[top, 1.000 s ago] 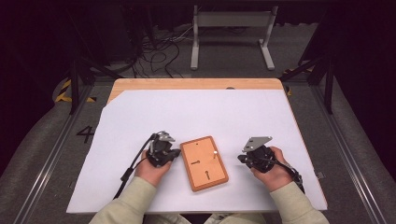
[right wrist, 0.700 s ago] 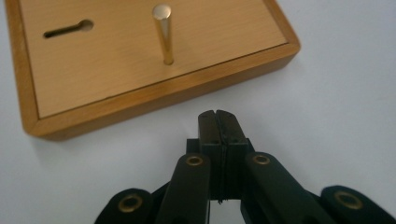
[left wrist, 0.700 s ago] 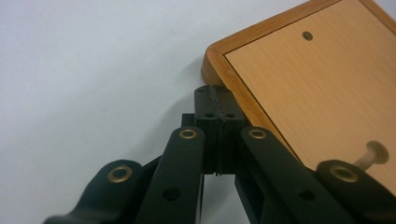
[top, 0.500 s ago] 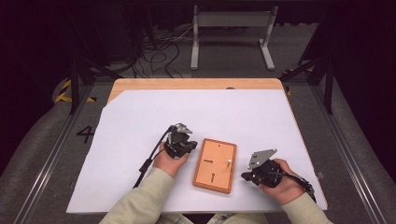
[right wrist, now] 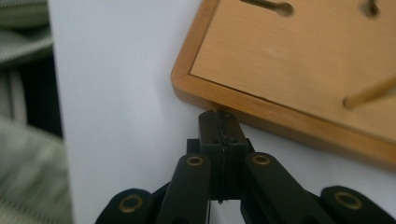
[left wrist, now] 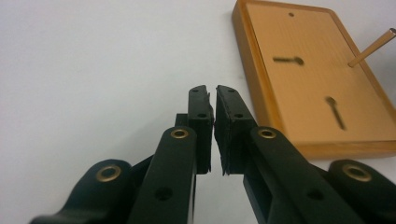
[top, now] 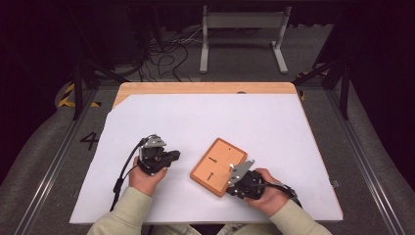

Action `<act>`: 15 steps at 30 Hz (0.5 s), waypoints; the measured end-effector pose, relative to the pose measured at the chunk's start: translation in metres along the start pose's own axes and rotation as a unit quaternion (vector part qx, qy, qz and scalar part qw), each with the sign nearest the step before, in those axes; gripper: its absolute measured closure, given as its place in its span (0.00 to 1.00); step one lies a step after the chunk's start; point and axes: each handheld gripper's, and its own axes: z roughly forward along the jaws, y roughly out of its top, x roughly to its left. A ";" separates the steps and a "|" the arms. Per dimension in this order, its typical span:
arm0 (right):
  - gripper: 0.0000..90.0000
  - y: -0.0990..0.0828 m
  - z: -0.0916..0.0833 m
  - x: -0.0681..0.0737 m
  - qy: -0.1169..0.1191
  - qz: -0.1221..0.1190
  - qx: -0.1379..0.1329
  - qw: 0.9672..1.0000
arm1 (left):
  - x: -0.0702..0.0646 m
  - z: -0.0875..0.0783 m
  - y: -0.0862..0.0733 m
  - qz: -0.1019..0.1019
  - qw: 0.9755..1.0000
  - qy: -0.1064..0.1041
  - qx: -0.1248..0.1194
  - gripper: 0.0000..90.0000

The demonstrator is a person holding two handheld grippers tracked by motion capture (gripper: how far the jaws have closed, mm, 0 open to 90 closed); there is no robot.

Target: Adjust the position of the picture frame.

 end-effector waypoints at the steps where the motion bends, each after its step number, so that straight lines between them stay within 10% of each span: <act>1: 1.00 0.010 0.007 -0.004 -0.004 0.001 -0.005 1.000 | 0.003 -0.002 -0.002 -0.006 1.000 0.002 -0.001 0.94; 8: 1.00 0.055 0.036 -0.027 -0.043 0.007 -0.019 0.999 | 0.006 -0.005 -0.005 -0.011 1.000 0.004 -0.004 0.94; 13: 1.00 0.058 0.001 -0.044 -0.006 0.019 -0.078 0.997 | 0.007 -0.007 -0.005 -0.009 1.000 0.004 -0.009 0.94; 15: 1.00 0.060 -0.026 -0.065 -0.031 0.043 -0.109 0.993 | 0.006 -0.007 -0.005 -0.010 1.000 0.002 -0.010 0.93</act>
